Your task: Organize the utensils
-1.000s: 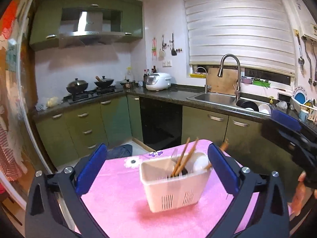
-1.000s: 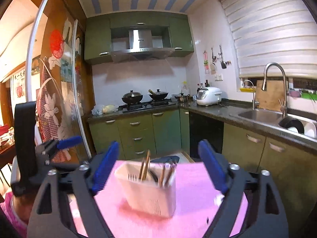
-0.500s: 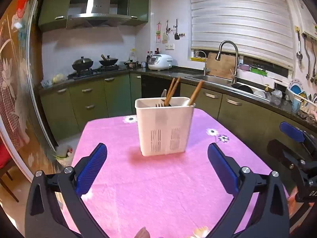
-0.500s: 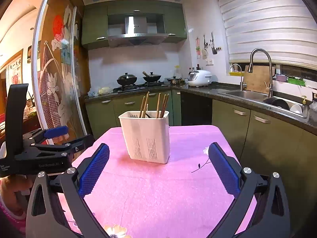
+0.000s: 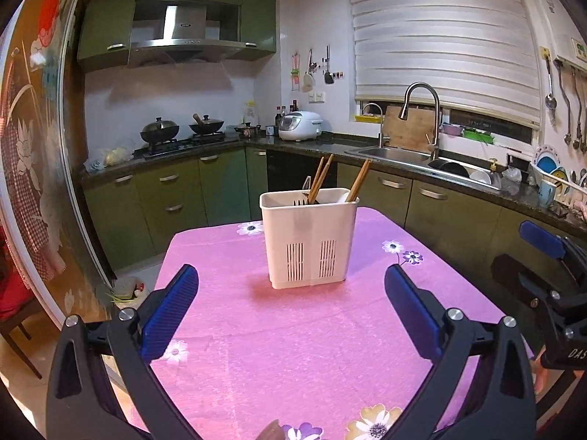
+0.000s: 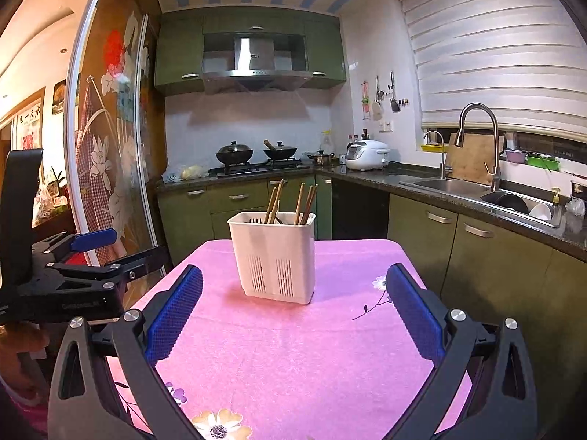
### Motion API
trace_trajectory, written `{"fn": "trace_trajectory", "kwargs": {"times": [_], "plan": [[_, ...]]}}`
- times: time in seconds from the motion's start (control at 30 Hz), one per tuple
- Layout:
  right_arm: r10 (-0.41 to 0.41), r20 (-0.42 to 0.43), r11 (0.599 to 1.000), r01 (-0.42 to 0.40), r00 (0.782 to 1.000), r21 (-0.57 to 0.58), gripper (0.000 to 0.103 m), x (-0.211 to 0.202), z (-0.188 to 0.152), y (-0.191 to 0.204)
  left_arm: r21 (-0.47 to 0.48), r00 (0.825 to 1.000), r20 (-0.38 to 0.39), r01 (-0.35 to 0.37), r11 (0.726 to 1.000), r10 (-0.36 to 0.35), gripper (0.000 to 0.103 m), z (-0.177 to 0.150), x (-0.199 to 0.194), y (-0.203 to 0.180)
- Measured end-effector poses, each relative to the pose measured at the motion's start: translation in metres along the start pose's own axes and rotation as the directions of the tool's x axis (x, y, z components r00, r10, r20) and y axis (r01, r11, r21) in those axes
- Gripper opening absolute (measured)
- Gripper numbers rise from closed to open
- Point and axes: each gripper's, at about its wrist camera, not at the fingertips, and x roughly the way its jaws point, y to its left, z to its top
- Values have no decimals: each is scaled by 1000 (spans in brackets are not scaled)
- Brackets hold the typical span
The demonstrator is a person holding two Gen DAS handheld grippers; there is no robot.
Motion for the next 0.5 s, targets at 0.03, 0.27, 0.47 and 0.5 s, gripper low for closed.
{"fn": "trace_trajectory", "kwargs": {"times": [0.03,0.27,0.47,0.5], "plan": [[1,-1,1000,-1,1000,1,99,2,3,0,1,1000,2,-1,1000,1,97,0,-1,1],[-1,0,1000,1,1000,1,99,7,11,1,-19,1000,-2,26,999,-26,97,1,-2,6],[-3,-13,1000,3,1000,5,99,11,12,1,6,1000,-3,23,1000,-23,97,2,-1,6],[-2,-16,1000,2,1000,6,99,12,11,0,-1,999,-6,37,999,-37,97,3,0,7]]}}
